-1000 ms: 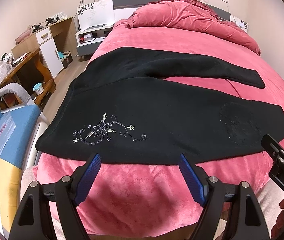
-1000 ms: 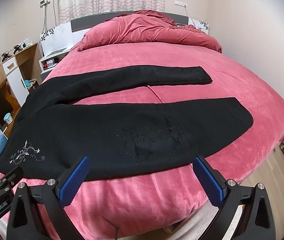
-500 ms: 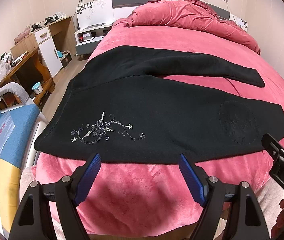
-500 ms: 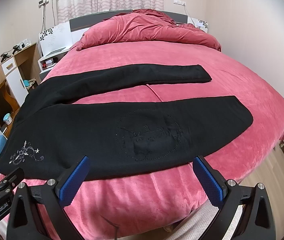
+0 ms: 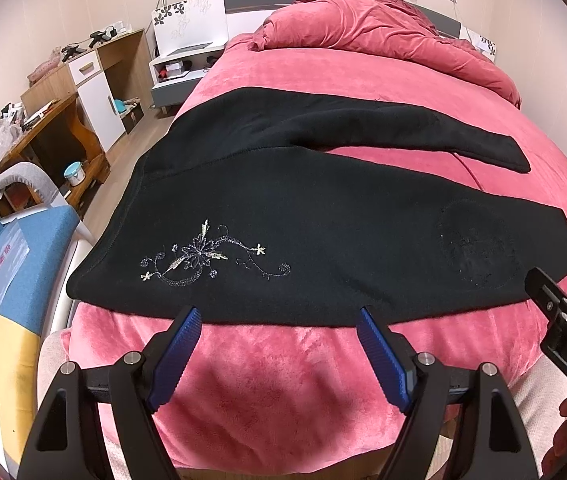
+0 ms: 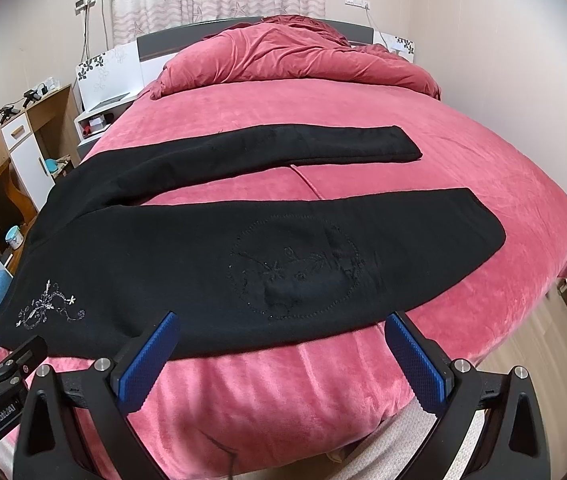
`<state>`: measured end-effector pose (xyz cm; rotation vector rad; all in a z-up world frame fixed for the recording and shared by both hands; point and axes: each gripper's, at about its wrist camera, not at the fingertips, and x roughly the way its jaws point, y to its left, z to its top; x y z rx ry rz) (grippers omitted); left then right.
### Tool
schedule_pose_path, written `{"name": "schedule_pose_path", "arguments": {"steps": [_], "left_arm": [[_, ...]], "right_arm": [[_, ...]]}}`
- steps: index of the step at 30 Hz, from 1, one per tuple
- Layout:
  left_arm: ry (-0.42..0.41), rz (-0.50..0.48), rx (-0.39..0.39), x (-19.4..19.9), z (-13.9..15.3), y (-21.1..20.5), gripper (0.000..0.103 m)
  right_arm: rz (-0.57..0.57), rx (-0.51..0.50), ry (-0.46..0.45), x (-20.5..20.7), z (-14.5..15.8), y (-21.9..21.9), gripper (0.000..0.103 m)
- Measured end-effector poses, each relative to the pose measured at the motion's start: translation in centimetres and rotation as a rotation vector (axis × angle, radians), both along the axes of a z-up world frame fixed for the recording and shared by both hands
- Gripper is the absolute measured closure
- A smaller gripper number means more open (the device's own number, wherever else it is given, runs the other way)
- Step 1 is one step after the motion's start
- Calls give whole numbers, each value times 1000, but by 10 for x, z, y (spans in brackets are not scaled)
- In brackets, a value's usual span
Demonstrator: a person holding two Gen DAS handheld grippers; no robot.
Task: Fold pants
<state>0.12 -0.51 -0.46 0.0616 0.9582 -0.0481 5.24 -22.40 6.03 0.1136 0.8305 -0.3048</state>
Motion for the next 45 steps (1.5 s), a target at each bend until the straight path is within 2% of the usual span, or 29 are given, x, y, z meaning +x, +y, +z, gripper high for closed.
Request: {"name": "schedule_pose_path", "arguments": {"steps": [7,14,18,22,25,32,37,43,45], "left_arm": [[53,9,-39,6,-9,7,21],[138,30,-195,16,-28,25,21],[151,45,-388,19,-43,46,21],[200,71,-404,27,-63,58,21],[220,119,-467,31,-76,74,21],[165,230,-541,39,-86,100,23],[132,329,-640,47,-95,121,26],[87,388,-659,51,-98,128,29],[62,418,-689,48,-100,134,29]], "right_arm": [[-4,7,10,1,-3,-2,0],[-13,14,22,3,-9,-7,0],[-16,18,24,5,-11,-15,0],[-45,-6,27,8,-13,-34,0],[-89,-5,19,7,-13,-59,0],[-239,85,13,-3,-20,-135,0],[-350,174,53,-5,-39,-183,0],[-417,294,46,-3,-64,-230,0],[-427,350,31,0,-71,-241,0]]}}
